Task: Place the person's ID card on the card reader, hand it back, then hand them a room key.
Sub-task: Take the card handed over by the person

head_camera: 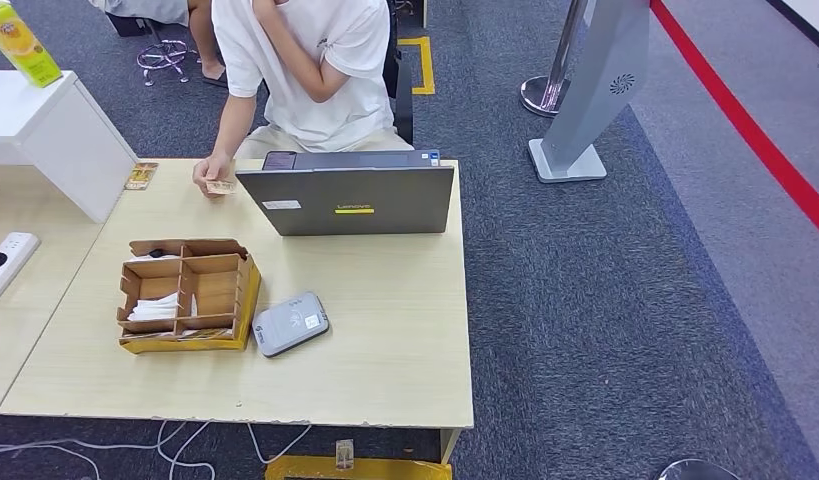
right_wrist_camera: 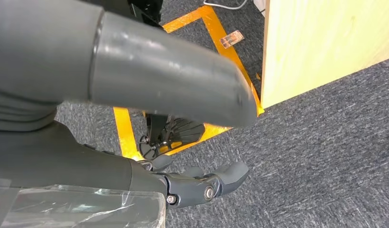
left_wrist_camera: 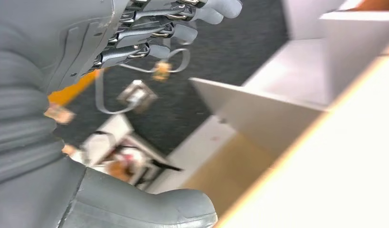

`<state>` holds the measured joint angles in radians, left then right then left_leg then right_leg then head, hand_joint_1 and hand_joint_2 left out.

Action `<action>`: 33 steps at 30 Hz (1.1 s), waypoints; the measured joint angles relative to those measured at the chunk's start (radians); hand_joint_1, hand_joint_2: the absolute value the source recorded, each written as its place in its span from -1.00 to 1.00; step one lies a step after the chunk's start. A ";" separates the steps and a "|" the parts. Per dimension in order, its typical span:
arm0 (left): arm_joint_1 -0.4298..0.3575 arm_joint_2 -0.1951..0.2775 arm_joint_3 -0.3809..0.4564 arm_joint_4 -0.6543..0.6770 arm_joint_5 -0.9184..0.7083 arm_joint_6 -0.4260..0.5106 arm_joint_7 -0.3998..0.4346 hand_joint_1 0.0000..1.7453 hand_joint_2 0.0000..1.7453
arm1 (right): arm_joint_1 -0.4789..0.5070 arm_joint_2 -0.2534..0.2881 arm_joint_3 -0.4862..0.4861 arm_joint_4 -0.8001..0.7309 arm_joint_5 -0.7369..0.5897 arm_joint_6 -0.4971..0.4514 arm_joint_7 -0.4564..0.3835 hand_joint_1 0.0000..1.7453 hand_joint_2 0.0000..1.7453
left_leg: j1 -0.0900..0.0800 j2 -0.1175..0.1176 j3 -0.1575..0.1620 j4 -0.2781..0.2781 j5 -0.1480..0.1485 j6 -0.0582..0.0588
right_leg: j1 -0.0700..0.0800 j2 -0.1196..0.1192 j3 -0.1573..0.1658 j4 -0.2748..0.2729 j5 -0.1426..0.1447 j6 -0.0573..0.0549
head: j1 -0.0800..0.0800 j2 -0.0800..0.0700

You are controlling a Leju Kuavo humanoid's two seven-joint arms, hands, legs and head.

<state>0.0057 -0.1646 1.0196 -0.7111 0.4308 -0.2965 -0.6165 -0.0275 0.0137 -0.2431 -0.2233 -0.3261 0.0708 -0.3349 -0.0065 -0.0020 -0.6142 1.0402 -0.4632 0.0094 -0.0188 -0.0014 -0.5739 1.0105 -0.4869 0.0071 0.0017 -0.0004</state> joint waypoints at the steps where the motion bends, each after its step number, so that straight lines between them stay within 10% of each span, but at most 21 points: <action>1: -0.001 -0.011 0.019 -0.030 -0.007 -0.014 -0.005 -1.00 1.00 | -0.001 0.000 -0.003 0.001 0.000 -0.001 0.000 -1.00 -1.00 | 0.000 0.000 0.000 0.000 0.000 0.000 | 0.000 0.000 0.000 0.000 0.000 0.000 | 0.000 0.000; 9: 0.001 -0.085 0.132 -0.281 -0.026 -0.111 -0.043 -1.00 1.00 | -0.003 0.000 -0.017 0.008 0.016 -0.004 0.007 -1.00 -1.00 | 0.000 0.000 0.000 0.000 0.000 0.000 | 0.000 0.000 0.000 0.000 0.000 0.000 | 0.000 0.000; 12: 0.014 -0.099 0.131 -0.388 -0.003 -0.118 -0.051 -1.00 1.00 | -0.005 0.000 -0.018 0.011 0.020 -0.006 0.011 -1.00 0.50 | 0.000 0.000 0.000 0.000 0.000 0.000 | 0.000 0.000 0.000 0.000 0.000 0.000 | 0.000 0.000; 13: 0.018 -0.103 0.128 -0.426 0.004 -0.118 -0.053 -1.00 0.50 | -0.005 0.000 -0.018 0.011 0.023 -0.007 0.012 -1.00 1.00 | 0.000 0.000 0.000 0.000 0.000 0.000 | 0.000 0.000 0.000 0.000 0.000 0.000 | 0.000 0.000; 16: 0.025 -0.114 0.104 -0.533 0.011 -0.117 -0.056 -1.00 -1.00 | -0.008 0.001 -0.018 0.013 0.037 -0.012 0.019 -1.00 1.00 | 0.000 0.000 0.000 0.000 0.000 0.000 | 0.000 0.000 -0.001 0.000 0.000 0.000 | 0.000 0.000; 33: -0.183 -0.007 -0.182 -0.670 -0.331 0.044 0.032 -1.00 -1.00 | -0.028 0.029 0.012 0.022 0.119 -0.026 0.092 -1.00 1.00 | 0.001 0.000 0.001 0.000 0.003 -0.002 | 0.000 0.000 -0.001 0.001 0.002 -0.002 | 0.000 0.000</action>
<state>-0.1777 -0.1717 0.8378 -1.3806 0.0995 -0.2525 -0.5842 -0.0560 0.0424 -0.2309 -0.2014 -0.2068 0.0450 -0.2427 -0.0058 -0.0017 -0.6136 1.0402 -0.4602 0.0073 -0.0187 -0.0012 -0.5746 1.0114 -0.4851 0.0054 0.0018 -0.0004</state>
